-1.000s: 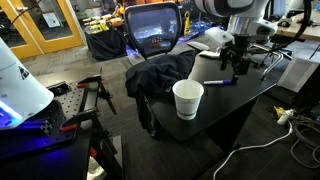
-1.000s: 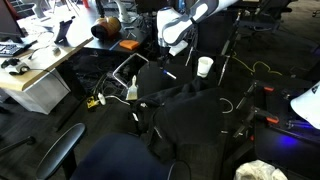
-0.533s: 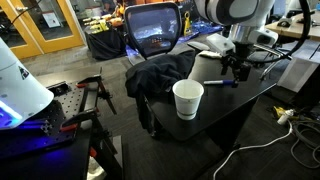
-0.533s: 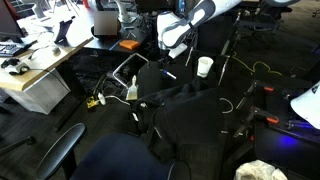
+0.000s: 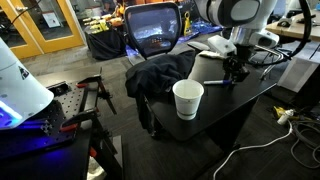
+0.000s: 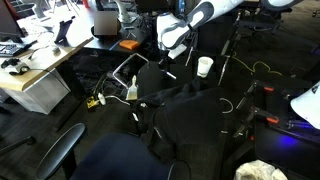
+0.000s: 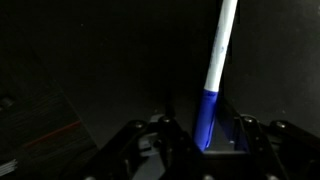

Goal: Put the blue pen in the white coffee cup

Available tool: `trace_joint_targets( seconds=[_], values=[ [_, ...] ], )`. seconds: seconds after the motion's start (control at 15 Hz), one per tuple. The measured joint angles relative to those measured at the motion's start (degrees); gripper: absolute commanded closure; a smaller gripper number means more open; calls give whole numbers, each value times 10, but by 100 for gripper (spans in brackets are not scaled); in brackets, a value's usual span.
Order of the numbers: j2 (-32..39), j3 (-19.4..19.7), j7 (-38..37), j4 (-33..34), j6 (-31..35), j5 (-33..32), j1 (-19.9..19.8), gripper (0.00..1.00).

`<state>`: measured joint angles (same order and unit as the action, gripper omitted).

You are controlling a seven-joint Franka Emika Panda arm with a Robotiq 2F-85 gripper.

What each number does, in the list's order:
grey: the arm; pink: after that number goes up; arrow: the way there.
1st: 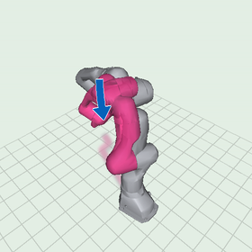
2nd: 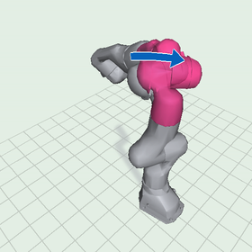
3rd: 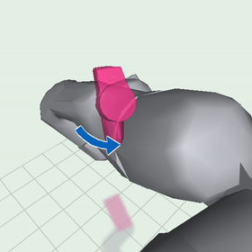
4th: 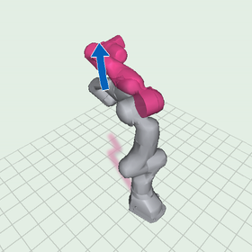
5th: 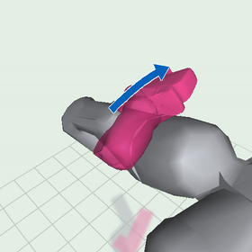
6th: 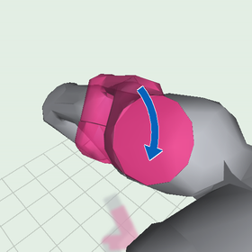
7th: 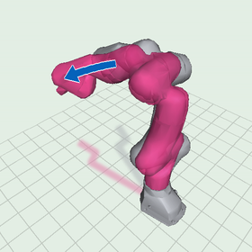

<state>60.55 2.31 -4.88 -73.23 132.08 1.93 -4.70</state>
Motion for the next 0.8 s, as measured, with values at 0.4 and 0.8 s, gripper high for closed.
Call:
trace_joint_targets(
  seconds=[0.4,0.8],
  values=[
    [0,-1,0,4,-4,0,0,96],
    [-39,7,-2,-8,-3,0,9,96]
  ],
)
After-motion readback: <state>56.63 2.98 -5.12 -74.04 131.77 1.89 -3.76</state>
